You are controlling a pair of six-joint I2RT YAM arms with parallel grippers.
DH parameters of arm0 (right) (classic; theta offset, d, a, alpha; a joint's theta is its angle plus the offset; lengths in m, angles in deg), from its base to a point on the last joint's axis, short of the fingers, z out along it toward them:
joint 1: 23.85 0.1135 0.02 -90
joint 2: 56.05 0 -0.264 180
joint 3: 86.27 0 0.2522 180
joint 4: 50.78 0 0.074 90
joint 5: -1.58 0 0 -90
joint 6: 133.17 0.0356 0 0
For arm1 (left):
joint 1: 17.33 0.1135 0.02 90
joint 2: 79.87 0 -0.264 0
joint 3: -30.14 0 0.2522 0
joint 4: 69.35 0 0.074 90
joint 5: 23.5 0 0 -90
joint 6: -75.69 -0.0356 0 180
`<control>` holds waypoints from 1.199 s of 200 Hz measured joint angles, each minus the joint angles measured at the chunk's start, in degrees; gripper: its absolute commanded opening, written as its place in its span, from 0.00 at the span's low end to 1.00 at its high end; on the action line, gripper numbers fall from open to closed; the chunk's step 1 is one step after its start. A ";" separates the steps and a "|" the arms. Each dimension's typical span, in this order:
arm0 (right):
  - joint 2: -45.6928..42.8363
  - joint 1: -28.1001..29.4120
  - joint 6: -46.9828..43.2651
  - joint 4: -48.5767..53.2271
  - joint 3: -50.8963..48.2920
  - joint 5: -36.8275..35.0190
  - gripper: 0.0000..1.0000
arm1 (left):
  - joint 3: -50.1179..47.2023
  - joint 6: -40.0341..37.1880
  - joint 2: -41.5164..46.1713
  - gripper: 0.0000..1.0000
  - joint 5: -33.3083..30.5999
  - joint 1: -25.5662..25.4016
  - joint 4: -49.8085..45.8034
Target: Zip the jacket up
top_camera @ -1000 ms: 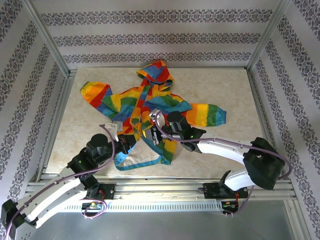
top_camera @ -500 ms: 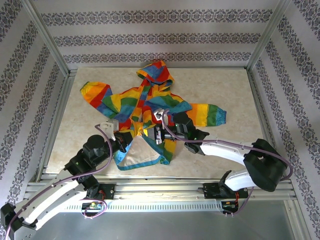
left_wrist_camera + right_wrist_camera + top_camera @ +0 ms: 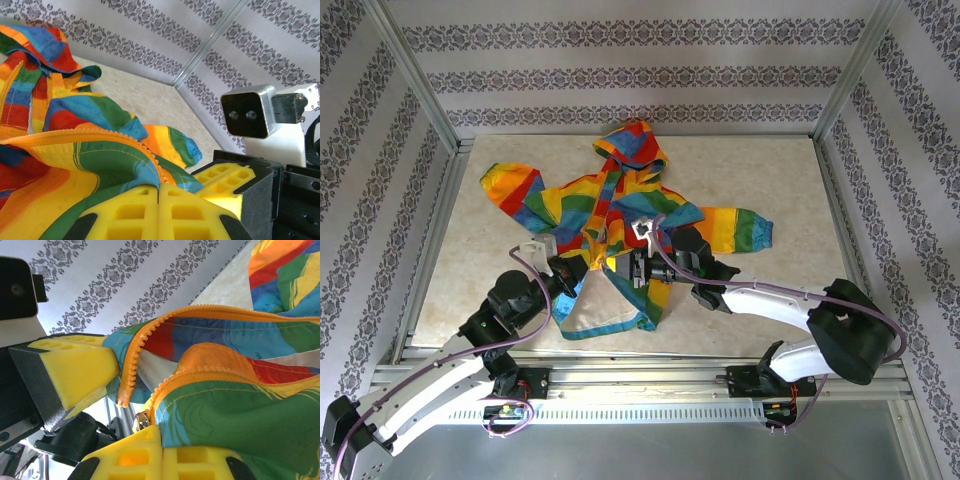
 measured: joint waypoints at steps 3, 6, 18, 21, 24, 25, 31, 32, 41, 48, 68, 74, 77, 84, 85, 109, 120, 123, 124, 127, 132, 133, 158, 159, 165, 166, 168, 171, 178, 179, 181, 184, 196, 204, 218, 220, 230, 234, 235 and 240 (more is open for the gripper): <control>0.02 0.00 0.15 -0.22 0.00 0.04 0.00 | -0.07 -0.02 0.00 0.00 0.00 0.00 0.20; 0.04 0.00 0.26 -0.42 0.00 0.11 0.00 | -0.13 -0.07 0.00 0.00 0.00 0.00 0.46; 0.09 0.00 0.79 -1.07 0.00 0.24 0.00 | -0.39 -0.17 0.00 0.00 -0.02 0.00 1.18; 0.13 0.00 0.96 -1.20 0.00 0.35 0.00 | -0.50 -0.20 0.00 0.00 -0.09 0.00 1.36; 0.15 0.00 1.18 -1.33 0.00 0.42 0.00 | -0.59 -0.20 -0.02 0.00 -0.11 0.00 1.53; 0.17 0.00 1.18 -1.38 0.00 0.42 0.00 | -0.63 -0.20 0.00 0.00 -0.11 0.00 1.57; 0.26 0.00 1.42 -1.64 0.00 0.55 0.00 | -0.90 -0.20 -0.02 0.00 -0.15 0.00 2.08; 0.28 0.00 1.40 -1.66 0.00 0.57 0.00 | -0.94 -0.20 -0.02 0.00 -0.15 0.00 2.12; 0.42 0.00 1.62 -1.88 0.00 0.66 0.00 | -1.33 -0.20 -0.02 0.00 -0.15 0.00 2.58; 0.55 0.00 1.79 -2.08 0.00 0.72 0.00 | -1.68 -0.20 -0.15 0.00 -0.15 0.00 3.13; 0.81 0.00 1.88 -2.40 0.00 1.03 0.00 | -2.67 -0.17 -0.55 0.00 -0.13 0.00 4.72; 0.87 0.00 2.01 -2.47 0.00 1.03 0.00 | -2.89 -0.17 -0.59 0.00 -0.15 0.00 5.03; 0.92 0.00 2.01 -2.49 0.00 1.05 0.00 | -2.95 -0.17 -0.59 0.00 -0.13 0.00 5.16; 0.96 0.00 2.08 -2.56 0.00 1.05 0.00 | -3.08 -0.17 -0.61 0.00 -0.13 0.00 5.53; 0.96 0.00 2.10 -2.56 0.00 1.05 0.00 | -3.13 -0.17 -0.61 0.00 -0.13 0.00 5.62; 1.25 0.00 2.64 -2.97 0.00 1.05 0.00 | -3.69 -0.13 -0.59 0.00 -0.15 0.00 7.63; 1.36 0.00 2.84 -3.19 0.00 1.05 0.00 | -4.11 -0.04 -0.48 0.00 -0.17 0.00 8.22; 1.40 0.00 2.84 -3.28 0.00 1.05 0.00 | -4.22 0.11 -0.46 0.00 -0.17 0.00 8.37; 1.40 0.00 2.86 -3.32 0.00 1.05 0.00 | -4.24 0.11 -0.44 0.00 -0.17 0.00 8.41; 1.44 0.00 2.86 -3.39 0.00 1.05 0.00 | -4.39 0.15 -0.42 0.00 -0.17 0.00 8.61; 1.51 0.00 2.89 -3.54 0.00 1.05 0.00 | -4.57 0.33 -0.37 0.00 -0.20 0.00 8.81; 1.51 0.00 2.86 -3.54 0.00 1.05 0.00 | -4.59 0.33 -0.37 0.00 -0.20 0.00 8.83; 1.70 0.00 3.04 -3.80 0.00 1.05 0.00 | -5.09 0.76 -0.33 0.00 -0.20 0.00 9.60; 1.70 0.00 3.06 -3.80 0.00 1.05 0.00 | -5.11 0.76 -0.33 0.00 -0.17 0.00 9.68; 1.75 0.00 3.08 -3.80 0.00 1.05 0.00 | -5.16 0.83 -0.33 0.00 -0.17 0.00 9.97; 1.77 0.00 3.08 -3.80 0.00 1.05 0.00 | -5.16 0.85 -0.33 0.00 -0.17 0.00 9.99; 1.79 0.00 3.08 -3.80 0.00 1.05 0.00 | -5.20 0.94 -0.33 0.00 -0.17 0.00 10.05; 1.81 0.00 3.10 -3.82 0.00 1.05 0.00 | -5.25 0.94 -0.33 0.00 -0.17 0.00 10.23; 1.88 0.00 3.10 -3.82 0.00 1.05 0.00 | -5.40 1.07 -0.33 0.00 -0.17 0.00 10.54; 1.88 0.00 3.10 -3.82 0.00 1.05 0.00 | -5.42 1.09 -0.33 0.00 -0.17 0.00 10.58; 1.88 0.00 3.10 -3.82 0.00 1.05 0.00 | -5.49 1.16 -0.33 0.00 -0.17 0.00 10.73; 1.90 0.00 3.10 -3.82 0.00 1.05 0.00 | -5.60 1.18 -0.33 0.00 -0.17 0.00 10.93; 1.92 0.00 3.10 -3.85 0.00 1.07 0.00 | -5.86 1.42 -0.33 0.00 -0.17 0.00 11.21; 1.92 0.00 3.10 -3.85 0.00 1.07 0.00 | -5.88 1.62 -0.33 0.00 -0.20 0.00 11.21; 1.92 0.00 3.13 -3.91 0.00 1.07 0.00 | -5.88 1.81 -0.33 0.00 -0.17 0.00 11.34; 1.92 0.00 3.15 -3.93 0.00 1.07 0.00 | -5.88 1.81 -0.33 0.00 -0.20 0.00 11.34; 1.92 0.00 3.19 -4.00 0.00 1.07 0.00 | -5.88 1.84 -0.33 0.00 -0.20 0.00 11.37; 1.92 0.00 3.23 -4.02 0.00 1.09 0.00 | -5.88 1.84 -0.33 0.00 -0.22 0.00 11.37; 1.92 0.00 3.23 -4.02 0.00 1.07 0.00 | -5.88 1.84 -0.33 0.00 -0.22 0.00 11.37; 1.92 0.00 3.26 -4.02 0.00 1.09 0.00 | -5.90 1.84 -0.33 0.00 -0.33 0.00 11.39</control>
